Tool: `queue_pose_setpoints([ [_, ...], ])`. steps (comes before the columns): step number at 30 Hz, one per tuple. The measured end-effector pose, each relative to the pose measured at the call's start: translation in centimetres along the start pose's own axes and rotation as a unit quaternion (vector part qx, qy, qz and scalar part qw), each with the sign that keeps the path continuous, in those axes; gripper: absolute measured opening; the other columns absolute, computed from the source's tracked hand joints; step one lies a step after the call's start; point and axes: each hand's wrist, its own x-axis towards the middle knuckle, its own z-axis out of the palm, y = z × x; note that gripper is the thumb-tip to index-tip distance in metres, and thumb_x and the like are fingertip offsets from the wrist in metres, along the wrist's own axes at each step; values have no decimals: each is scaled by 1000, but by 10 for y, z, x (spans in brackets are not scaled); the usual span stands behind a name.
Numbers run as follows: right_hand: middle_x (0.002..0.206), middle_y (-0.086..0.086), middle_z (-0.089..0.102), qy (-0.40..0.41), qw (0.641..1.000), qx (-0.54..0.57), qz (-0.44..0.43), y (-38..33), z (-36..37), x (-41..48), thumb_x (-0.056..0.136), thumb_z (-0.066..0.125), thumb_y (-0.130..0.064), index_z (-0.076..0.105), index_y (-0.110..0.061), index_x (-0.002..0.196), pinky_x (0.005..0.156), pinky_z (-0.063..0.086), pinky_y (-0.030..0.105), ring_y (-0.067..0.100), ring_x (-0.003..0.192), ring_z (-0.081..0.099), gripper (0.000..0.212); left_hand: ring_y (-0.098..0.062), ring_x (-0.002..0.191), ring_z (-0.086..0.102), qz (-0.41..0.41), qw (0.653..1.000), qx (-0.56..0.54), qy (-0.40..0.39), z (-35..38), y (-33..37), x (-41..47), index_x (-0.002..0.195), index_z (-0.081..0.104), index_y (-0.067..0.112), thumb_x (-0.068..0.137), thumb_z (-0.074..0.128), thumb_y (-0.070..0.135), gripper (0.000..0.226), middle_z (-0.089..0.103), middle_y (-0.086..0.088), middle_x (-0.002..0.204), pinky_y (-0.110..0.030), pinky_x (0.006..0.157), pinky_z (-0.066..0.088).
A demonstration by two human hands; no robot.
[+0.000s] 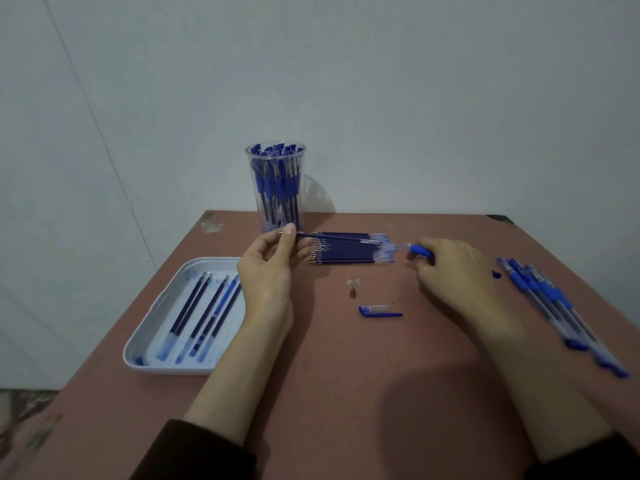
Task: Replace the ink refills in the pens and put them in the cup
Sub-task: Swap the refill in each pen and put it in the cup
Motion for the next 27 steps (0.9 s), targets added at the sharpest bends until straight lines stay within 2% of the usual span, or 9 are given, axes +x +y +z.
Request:
queue_pose_setpoints([
  [3, 94, 4, 66, 73, 994, 81, -4, -5, 0, 0, 90, 51, -14, 68, -17, 98, 70, 45, 35, 26, 84, 59, 19, -6, 62, 66, 13, 999, 36, -12, 0, -2, 1, 87, 63, 5, 91, 60, 10, 7, 69, 3, 61, -18, 69, 56],
  [5, 97, -3, 65, 111, 975, 184, -65, -17, 0, -5, 91, 57, -20, 71, -21, 99, 76, 48, 36, 18, 86, 60, 16, -8, 64, 67, 20, 997, 72, -33, 2, -4, -2, 91, 65, 3, 90, 61, 9, 7, 70, 0, 66, -19, 71, 57],
  [7, 95, -8, 63, 88, 960, 229, -137, -30, 2, -10, 90, 62, -25, 72, -26, 103, 77, 48, 34, 12, 85, 61, 16, -10, 66, 68, 17, 995, 77, -55, 4, -6, -4, 92, 65, 3, 89, 61, 6, 6, 71, -3, 71, -19, 70, 57],
  [10, 90, -8, 67, 56, 950, 242, -188, -43, 11, -11, 86, 68, -22, 73, -25, 101, 73, 51, 39, 14, 81, 63, 17, -12, 68, 70, 6, 994, 75, -83, 5, -7, -5, 88, 66, 5, 89, 62, 4, 5, 71, -7, 74, -18, 69, 56],
  [13, 81, -7, 67, 70, 952, 227, -192, -45, 18, -2, 81, 70, -12, 75, -23, 92, 68, 50, 40, 16, 74, 62, 16, -12, 72, 70, -2, 993, 82, -81, 4, -8, -4, 93, 66, 8, 89, 62, 6, 6, 72, -6, 79, -19, 68, 55],
  [18, 80, -13, 53, -14, 981, 56, -186, -39, 29, 12, 84, 65, -16, 72, -28, 93, 66, 38, 32, 20, 84, 59, 16, -12, 91, 64, 122, 965, 231, -20, 0, -9, 1, 118, 55, 27, 92, 61, 24, 26, 59, 2, 119, -35, 79, 56],
  [20, 81, -15, 47, -39, 981, 24, -190, -39, 31, 14, 87, 63, -20, 72, -30, 97, 65, 31, 29, 20, 86, 58, 17, -12, 91, 63, 131, 965, 226, -18, 0, -9, 0, 120, 55, 27, 93, 59, 24, 28, 59, -1, 120, -35, 80, 56],
  [24, 87, -12, 48, -43, 981, 14, -188, -41, 30, 17, 89, 60, -21, 73, -28, 101, 66, 30, 28, 22, 88, 57, 19, -13, 93, 64, 128, 966, 225, -25, 1, -8, -1, 118, 55, 29, 93, 58, 22, 26, 60, -5, 119, -36, 79, 56],
  [27, 88, -10, 47, -37, 982, 12, -185, -40, 33, 18, 90, 61, -24, 72, -26, 100, 65, 28, 27, 18, 82, 52, 15, -5, 89, 63, 127, 966, 226, -25, 1, -8, -2, 117, 55, 30, 93, 58, 20, 26, 59, -1, 120, -35, 79, 56],
])
